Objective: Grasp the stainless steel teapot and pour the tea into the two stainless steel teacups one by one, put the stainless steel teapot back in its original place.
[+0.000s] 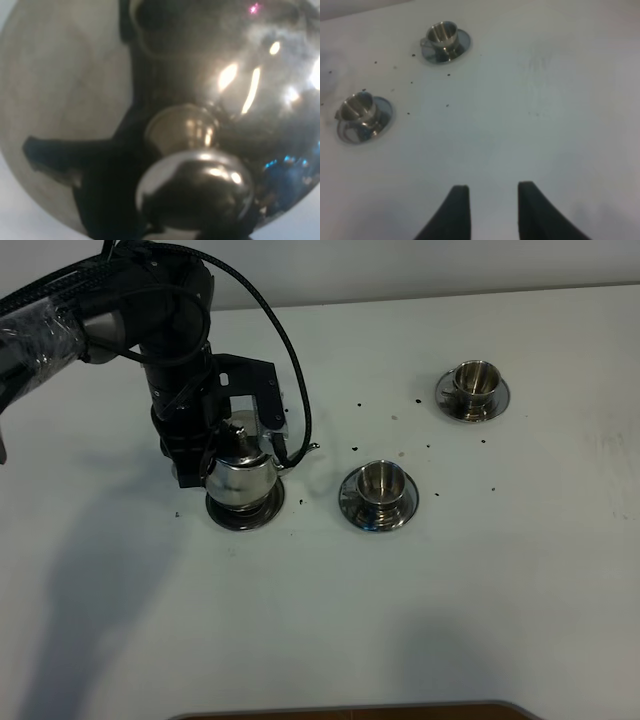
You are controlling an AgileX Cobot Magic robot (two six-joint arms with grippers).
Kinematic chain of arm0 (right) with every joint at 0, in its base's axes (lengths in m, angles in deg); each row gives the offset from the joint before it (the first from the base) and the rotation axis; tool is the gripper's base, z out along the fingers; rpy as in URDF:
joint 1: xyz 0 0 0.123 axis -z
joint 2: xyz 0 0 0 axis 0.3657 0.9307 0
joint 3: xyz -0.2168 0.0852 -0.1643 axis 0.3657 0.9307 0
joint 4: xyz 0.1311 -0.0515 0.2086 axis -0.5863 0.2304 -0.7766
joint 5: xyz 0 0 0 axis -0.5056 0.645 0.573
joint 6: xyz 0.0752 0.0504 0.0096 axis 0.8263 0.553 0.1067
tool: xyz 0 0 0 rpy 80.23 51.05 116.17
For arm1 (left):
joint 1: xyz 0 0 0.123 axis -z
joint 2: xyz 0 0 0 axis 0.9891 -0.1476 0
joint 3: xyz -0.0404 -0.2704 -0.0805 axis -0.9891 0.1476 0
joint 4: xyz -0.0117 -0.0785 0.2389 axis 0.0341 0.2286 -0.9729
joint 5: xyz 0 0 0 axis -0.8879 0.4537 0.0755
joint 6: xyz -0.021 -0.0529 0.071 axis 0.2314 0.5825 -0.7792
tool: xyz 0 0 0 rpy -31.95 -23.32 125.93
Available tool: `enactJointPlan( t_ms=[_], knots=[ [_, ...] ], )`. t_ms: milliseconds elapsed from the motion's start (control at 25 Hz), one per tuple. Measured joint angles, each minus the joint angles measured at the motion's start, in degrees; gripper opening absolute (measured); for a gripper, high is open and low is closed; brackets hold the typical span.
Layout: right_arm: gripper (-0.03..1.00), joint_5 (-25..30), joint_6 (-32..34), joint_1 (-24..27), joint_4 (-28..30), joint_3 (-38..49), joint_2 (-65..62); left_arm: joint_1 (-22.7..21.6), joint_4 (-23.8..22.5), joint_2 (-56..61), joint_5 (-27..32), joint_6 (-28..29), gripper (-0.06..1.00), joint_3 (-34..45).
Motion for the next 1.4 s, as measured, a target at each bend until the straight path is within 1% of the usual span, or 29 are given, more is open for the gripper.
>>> enactJointPlan(
  t_ms=[280,440,720,880,1000,1240,1400],
  knots=[
    [0.24,0.00,0.00,0.00,0.00,0.00,0.00,0.00,0.19,0.95,-2.87,2.08,0.24,0.00],
    [0.24,0.00,0.00,0.00,0.00,0.00,0.00,0.00,1.73,1.28,-4.32,3.32,0.24,0.00],
    [0.24,0.00,0.00,0.00,0.00,0.00,0.00,0.05,2.96,1.28,-6.06,5.44,0.24,0.00],
    [0.24,0.00,0.00,0.00,0.00,0.00,0.00,0.92,2.95,1.16,-7.52,6.17,0.24,-1.20],
    [0.24,0.00,0.00,0.00,0.00,0.00,0.00,2.14,3.01,0.11,-6.96,6.54,0.24,-5.74],
    [0.24,0.00,0.00,0.00,0.00,0.00,0.00,4.50,3.01,-7.79,-0.97,6.72,0.24,-21.41],
    [0.24,0.00,0.00,0.00,0.00,0.00,0.00,5.23,3.94,-14.24,0.55,6.11,0.24,-31.90]
  ],
)
